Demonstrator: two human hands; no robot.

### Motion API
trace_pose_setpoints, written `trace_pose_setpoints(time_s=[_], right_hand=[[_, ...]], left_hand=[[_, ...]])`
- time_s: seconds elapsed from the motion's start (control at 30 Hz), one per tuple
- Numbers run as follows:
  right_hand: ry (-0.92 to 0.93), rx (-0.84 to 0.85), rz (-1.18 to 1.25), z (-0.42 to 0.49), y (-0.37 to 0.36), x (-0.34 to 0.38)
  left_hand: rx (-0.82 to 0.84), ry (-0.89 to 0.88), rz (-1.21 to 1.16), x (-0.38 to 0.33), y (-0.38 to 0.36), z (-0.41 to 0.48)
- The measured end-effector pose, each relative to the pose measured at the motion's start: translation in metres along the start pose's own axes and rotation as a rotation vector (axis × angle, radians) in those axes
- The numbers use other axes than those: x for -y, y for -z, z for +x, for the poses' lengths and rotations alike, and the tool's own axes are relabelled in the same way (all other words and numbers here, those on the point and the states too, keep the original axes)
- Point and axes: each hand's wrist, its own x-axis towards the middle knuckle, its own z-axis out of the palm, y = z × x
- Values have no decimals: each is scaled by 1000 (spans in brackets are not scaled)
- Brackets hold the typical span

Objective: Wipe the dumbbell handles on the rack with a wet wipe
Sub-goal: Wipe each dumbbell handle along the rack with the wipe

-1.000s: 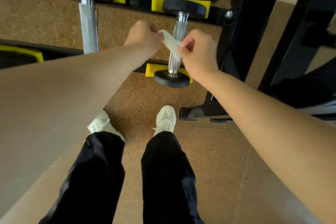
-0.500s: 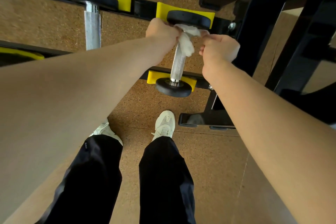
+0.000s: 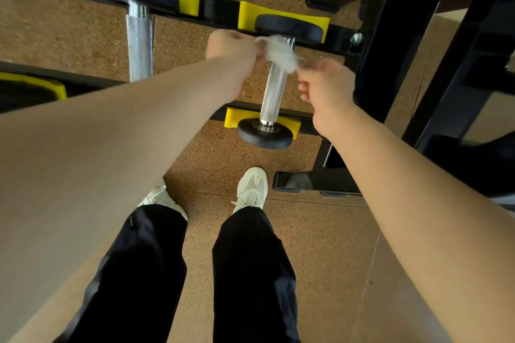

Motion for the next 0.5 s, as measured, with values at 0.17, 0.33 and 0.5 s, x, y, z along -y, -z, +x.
trace_pose_setpoints(time_s=[0.17, 0.33, 0.5], right_hand=[[-8, -59, -44, -2, 4, -11], [-12, 122, -148, -19, 1, -24], [-43, -26, -175, -20, 13, -36]], left_hand=[[171, 27, 85, 21, 10, -8], [73, 21, 149, 37, 20, -8], [295, -2, 276, 44, 25, -19]])
